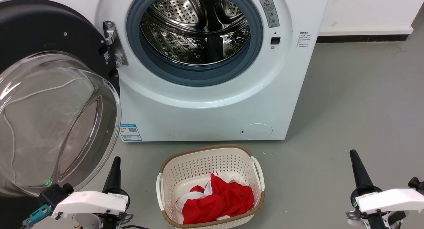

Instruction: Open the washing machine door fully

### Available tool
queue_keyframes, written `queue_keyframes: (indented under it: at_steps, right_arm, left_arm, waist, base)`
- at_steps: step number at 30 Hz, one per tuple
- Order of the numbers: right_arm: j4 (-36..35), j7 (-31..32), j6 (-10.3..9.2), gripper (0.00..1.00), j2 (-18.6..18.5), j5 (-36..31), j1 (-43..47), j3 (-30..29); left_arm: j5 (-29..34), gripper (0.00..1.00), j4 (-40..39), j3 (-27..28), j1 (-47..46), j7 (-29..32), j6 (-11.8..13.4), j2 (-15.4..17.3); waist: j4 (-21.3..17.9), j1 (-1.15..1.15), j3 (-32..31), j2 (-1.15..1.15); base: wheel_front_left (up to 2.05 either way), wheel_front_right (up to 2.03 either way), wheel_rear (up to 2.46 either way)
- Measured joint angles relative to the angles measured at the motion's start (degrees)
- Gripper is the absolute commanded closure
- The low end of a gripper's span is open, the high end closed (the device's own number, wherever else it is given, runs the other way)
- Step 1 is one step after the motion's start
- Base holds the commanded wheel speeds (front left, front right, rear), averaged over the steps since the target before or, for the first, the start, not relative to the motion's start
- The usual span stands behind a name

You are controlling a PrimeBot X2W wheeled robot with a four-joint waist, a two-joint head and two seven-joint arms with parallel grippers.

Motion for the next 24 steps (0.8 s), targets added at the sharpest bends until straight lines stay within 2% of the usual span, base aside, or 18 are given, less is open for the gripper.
queue_keyframes:
  at_steps: [24]
  right_arm:
    - [1.78, 2.64, 0.00, 1.00, -0.01, 14.17, -1.99, -0.68]
  left_arm:
    - [-13.63, 1.00, 0.40, 1.70, -1.03, 3.42, -1.60, -0.74]
  waist:
    - [0.22, 0.00, 0.29, 0.00]
  base:
    - [0.00, 0.00, 0.00]
